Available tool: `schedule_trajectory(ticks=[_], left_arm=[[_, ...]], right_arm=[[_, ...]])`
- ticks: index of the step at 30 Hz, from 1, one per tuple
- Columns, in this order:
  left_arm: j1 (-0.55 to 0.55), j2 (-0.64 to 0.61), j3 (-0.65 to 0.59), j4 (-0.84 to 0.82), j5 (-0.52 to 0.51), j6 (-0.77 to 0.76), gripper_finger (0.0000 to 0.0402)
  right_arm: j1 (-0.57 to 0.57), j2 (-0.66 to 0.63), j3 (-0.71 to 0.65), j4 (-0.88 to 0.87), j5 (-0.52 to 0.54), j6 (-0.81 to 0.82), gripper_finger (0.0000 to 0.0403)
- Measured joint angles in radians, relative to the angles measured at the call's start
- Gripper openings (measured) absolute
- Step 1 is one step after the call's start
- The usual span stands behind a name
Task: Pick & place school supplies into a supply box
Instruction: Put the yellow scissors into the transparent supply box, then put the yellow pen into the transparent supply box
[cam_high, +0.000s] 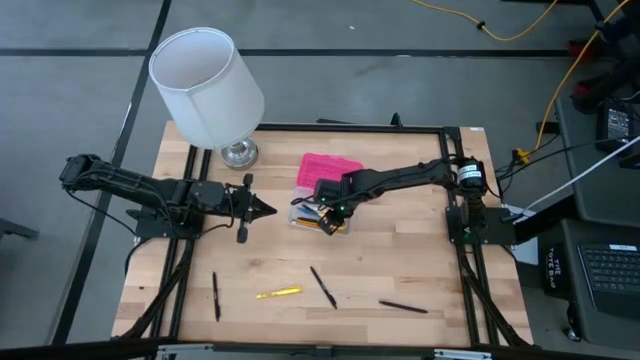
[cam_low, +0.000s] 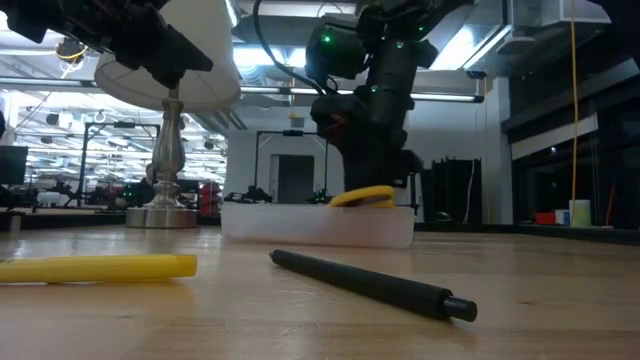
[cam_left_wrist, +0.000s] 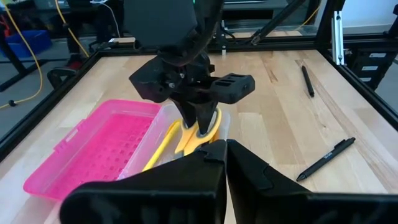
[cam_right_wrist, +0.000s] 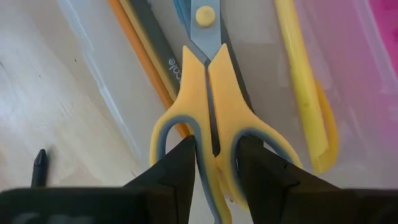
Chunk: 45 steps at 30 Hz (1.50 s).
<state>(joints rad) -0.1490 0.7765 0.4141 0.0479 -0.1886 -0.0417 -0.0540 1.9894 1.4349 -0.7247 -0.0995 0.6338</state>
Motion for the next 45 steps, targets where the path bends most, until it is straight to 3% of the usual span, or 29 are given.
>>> schedule_trajectory(ticks=[11, 20, 34, 40, 45], left_arm=[[0.0, 0.0, 0.0, 0.0, 0.0, 0.002, 0.0006], [0.0, 0.0, 0.0, 0.0, 0.0, 0.002, 0.0002], [0.0, 0.0, 0.0, 0.0, 0.0, 0.001, 0.0004], [0.0, 0.0, 0.0, 0.0, 0.0, 0.001, 0.0006], [0.0, 0.0, 0.0, -0.002, 0.0, 0.001, 0.0003]], right_arm=[[0.0, -0.001, 0.0, 0.008, 0.001, -0.043, 0.0121], [0.0, -0.001, 0.0, 0.007, 0.054, -0.029, 0.0088], [-0.009, -0.011, 0.0, -0.005, -0.02, -0.06, 0.0227], [-0.01, -0.061, 0.027, -0.03, 0.025, -0.12, 0.0226], [0.015, -0.14, 0.03, -0.042, 0.159, -0.23, 0.02]])
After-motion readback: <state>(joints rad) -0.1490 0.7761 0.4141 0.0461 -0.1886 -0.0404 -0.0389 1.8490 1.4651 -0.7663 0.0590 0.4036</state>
